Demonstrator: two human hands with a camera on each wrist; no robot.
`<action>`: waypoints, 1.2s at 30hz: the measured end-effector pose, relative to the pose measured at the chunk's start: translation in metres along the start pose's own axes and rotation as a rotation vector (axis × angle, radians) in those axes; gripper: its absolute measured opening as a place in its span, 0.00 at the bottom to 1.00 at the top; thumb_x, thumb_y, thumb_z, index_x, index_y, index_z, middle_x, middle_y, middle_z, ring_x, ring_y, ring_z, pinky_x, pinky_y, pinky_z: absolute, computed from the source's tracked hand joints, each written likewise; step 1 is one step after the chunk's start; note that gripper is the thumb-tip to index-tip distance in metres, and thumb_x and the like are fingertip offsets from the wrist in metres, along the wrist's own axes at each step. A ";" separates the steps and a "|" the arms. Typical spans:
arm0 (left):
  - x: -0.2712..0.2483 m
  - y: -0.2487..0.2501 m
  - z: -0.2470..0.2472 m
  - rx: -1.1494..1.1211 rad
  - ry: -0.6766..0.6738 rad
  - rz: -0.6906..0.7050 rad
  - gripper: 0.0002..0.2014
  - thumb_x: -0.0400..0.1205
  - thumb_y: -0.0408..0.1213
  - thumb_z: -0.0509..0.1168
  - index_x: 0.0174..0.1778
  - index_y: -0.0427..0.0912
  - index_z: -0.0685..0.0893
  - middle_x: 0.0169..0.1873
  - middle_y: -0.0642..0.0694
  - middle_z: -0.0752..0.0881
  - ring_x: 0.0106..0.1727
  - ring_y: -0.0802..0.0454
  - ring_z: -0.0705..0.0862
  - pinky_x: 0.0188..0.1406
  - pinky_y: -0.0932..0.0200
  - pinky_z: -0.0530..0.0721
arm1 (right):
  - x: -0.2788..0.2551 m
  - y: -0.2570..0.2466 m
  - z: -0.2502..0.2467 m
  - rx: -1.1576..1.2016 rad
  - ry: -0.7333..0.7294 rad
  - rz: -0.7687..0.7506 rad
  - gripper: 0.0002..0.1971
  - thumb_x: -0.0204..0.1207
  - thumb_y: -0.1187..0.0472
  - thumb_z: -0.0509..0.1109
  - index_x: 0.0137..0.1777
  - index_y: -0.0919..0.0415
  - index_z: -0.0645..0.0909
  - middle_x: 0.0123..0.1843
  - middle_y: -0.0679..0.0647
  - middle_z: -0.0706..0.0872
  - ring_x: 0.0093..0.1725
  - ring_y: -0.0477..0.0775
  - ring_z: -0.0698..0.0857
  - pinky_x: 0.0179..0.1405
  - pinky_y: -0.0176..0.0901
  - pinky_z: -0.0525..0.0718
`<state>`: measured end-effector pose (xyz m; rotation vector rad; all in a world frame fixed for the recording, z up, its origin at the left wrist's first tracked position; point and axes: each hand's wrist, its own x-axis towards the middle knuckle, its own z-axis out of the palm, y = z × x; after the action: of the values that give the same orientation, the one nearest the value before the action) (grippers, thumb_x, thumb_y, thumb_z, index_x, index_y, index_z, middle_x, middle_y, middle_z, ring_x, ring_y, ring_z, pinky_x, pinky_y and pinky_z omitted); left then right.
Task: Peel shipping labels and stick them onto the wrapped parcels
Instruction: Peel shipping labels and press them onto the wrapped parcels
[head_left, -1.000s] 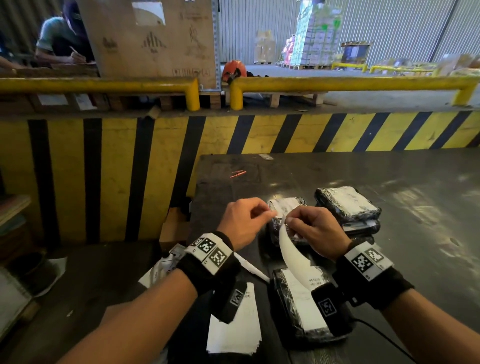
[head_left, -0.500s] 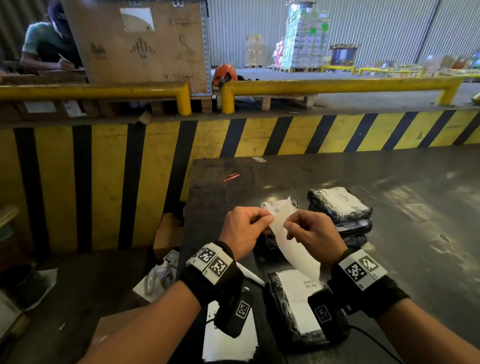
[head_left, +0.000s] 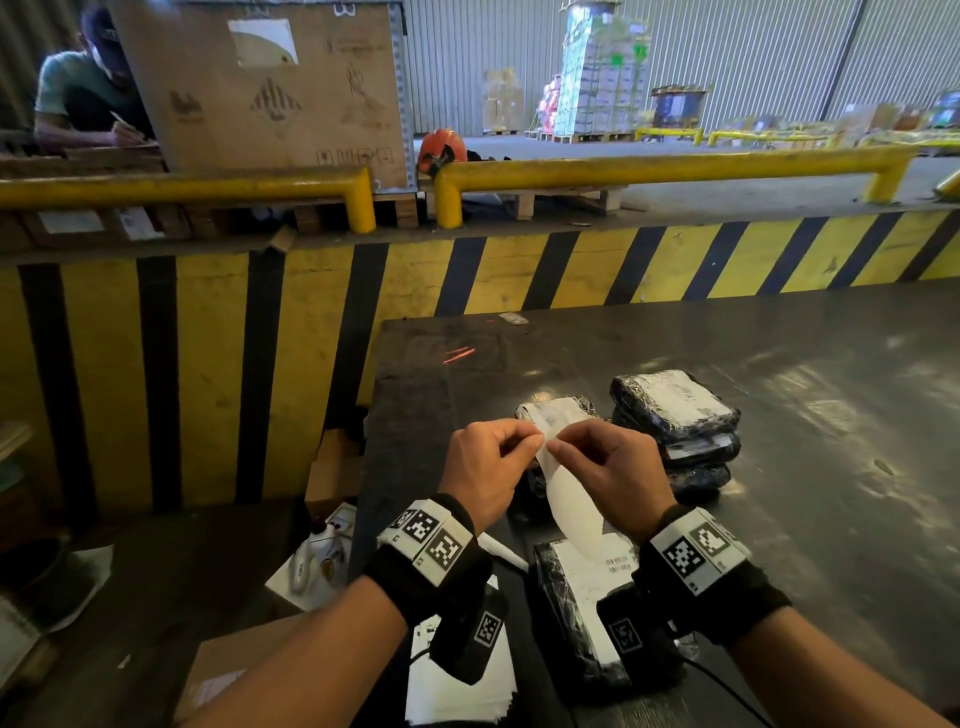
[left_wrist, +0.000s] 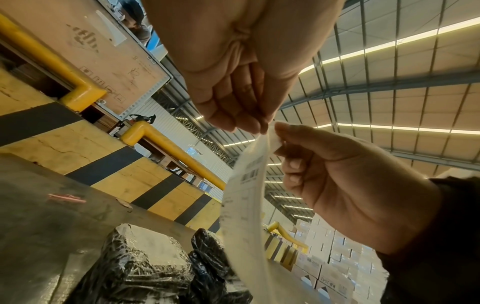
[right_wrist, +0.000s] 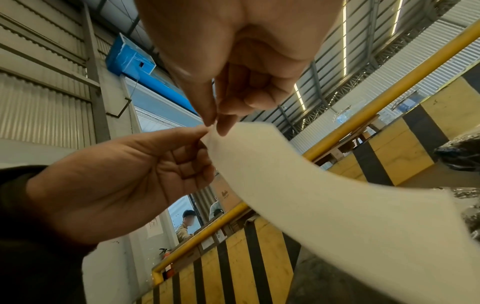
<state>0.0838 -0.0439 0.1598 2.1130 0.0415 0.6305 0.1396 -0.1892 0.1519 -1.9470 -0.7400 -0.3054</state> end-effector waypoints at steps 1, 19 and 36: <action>0.000 -0.001 0.000 0.011 0.012 0.005 0.08 0.80 0.36 0.67 0.51 0.40 0.89 0.39 0.54 0.86 0.40 0.62 0.85 0.42 0.78 0.81 | 0.000 0.001 0.001 -0.029 0.016 -0.012 0.04 0.71 0.59 0.75 0.41 0.59 0.88 0.33 0.45 0.87 0.34 0.44 0.85 0.37 0.27 0.82; -0.001 -0.075 -0.029 0.049 0.143 -0.206 0.08 0.80 0.34 0.67 0.52 0.39 0.87 0.45 0.45 0.89 0.46 0.50 0.87 0.52 0.52 0.87 | -0.004 0.051 -0.007 0.124 0.137 0.284 0.05 0.71 0.60 0.75 0.35 0.51 0.85 0.35 0.53 0.89 0.35 0.52 0.86 0.40 0.42 0.85; 0.006 -0.147 -0.128 0.226 0.360 -0.405 0.10 0.80 0.33 0.67 0.52 0.33 0.88 0.47 0.37 0.89 0.49 0.43 0.84 0.50 0.54 0.79 | 0.019 0.082 -0.025 0.234 0.296 0.443 0.02 0.73 0.64 0.73 0.43 0.61 0.86 0.34 0.52 0.86 0.36 0.53 0.83 0.40 0.42 0.82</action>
<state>0.0613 0.1422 0.1069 2.0899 0.7522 0.7745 0.2073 -0.2309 0.1147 -1.7358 -0.1357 -0.2157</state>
